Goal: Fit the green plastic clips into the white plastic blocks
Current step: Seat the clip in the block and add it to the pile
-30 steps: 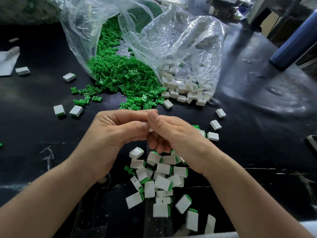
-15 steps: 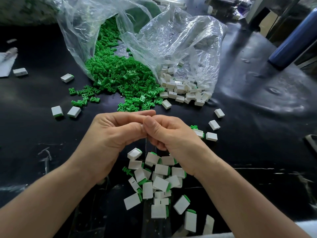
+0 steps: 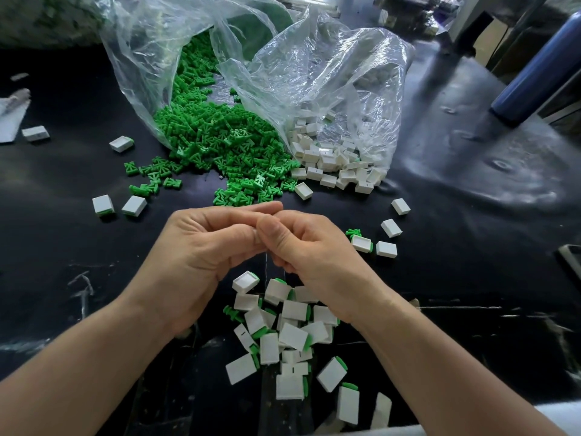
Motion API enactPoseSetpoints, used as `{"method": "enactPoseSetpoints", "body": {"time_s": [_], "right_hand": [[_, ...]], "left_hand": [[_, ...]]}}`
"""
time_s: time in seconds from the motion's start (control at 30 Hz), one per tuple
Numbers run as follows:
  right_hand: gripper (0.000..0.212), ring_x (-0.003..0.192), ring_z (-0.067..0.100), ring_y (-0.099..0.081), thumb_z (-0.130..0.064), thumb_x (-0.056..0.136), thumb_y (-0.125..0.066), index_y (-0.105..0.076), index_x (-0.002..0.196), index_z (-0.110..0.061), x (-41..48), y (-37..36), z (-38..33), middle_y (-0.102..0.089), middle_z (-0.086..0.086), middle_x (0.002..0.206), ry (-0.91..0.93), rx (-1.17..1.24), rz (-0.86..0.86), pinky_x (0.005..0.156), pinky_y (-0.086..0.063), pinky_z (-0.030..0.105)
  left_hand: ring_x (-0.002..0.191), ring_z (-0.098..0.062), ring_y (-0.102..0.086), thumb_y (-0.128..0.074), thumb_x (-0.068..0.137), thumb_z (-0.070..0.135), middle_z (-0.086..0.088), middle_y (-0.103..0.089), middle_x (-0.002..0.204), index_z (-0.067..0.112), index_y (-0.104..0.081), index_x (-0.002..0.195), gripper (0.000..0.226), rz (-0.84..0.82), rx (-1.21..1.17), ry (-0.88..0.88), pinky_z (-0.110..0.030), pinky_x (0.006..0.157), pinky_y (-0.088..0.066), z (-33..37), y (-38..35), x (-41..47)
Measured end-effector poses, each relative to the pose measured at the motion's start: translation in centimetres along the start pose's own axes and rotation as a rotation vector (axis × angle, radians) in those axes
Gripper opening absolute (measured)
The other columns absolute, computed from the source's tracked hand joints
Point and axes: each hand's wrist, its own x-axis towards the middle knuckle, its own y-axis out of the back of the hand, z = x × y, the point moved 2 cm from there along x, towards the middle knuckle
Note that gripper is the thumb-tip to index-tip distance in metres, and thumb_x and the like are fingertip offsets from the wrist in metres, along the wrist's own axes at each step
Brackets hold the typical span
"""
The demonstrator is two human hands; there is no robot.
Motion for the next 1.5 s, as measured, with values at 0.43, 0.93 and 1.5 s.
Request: {"method": "enactPoseSetpoints", "body": {"time_s": [0.43, 0.93, 1.5], "right_hand": [[0.057, 0.047, 0.000, -0.044, -0.067, 0.070, -0.028, -0.057, 0.059, -0.019, 0.4, 0.6, 0.1, -0.051, -0.008, 0.049, 0.001, -0.113, -0.001, 0.055, -0.036, 0.023], [0.022, 0.103, 0.016, -0.053, -0.024, 0.092, -0.052, -0.062, 0.111, -0.017, 2.7, 5.5, 2.2, -0.060, 0.001, 0.108, 0.010, -0.458, 0.493, 0.089, -0.036, 0.023], [0.042, 0.143, 0.014, -0.003, -0.024, 0.098, -0.036, -0.036, 0.140, -0.028, 6.0, 6.8, 5.1, -0.010, 0.000, 0.156, -0.014, -0.705, 0.288, 0.111, 0.003, 0.023]], "left_hand": [[0.070, -0.018, -0.070, -0.072, 0.059, 0.014, -0.010, -0.074, 0.081, 0.016, -0.078, 0.075, 0.018, -0.007, 0.082, -0.014, -0.023, 0.066, -0.056, 0.0, 0.3, 0.2], [0.056, -0.004, -0.063, -0.071, 0.053, 0.033, -0.003, -0.072, 0.066, 0.021, -0.076, 0.076, 0.027, -0.137, 0.427, -0.019, -0.011, 0.051, -0.047, -0.1, -1.3, -1.0], [0.140, -0.017, -0.023, -0.058, 0.090, 0.020, -0.002, -0.028, 0.152, 0.023, -0.039, 0.140, 0.054, 0.233, 1.307, -0.178, -0.025, 0.110, -0.015, -1.1, 2.8, 3.5]]}}
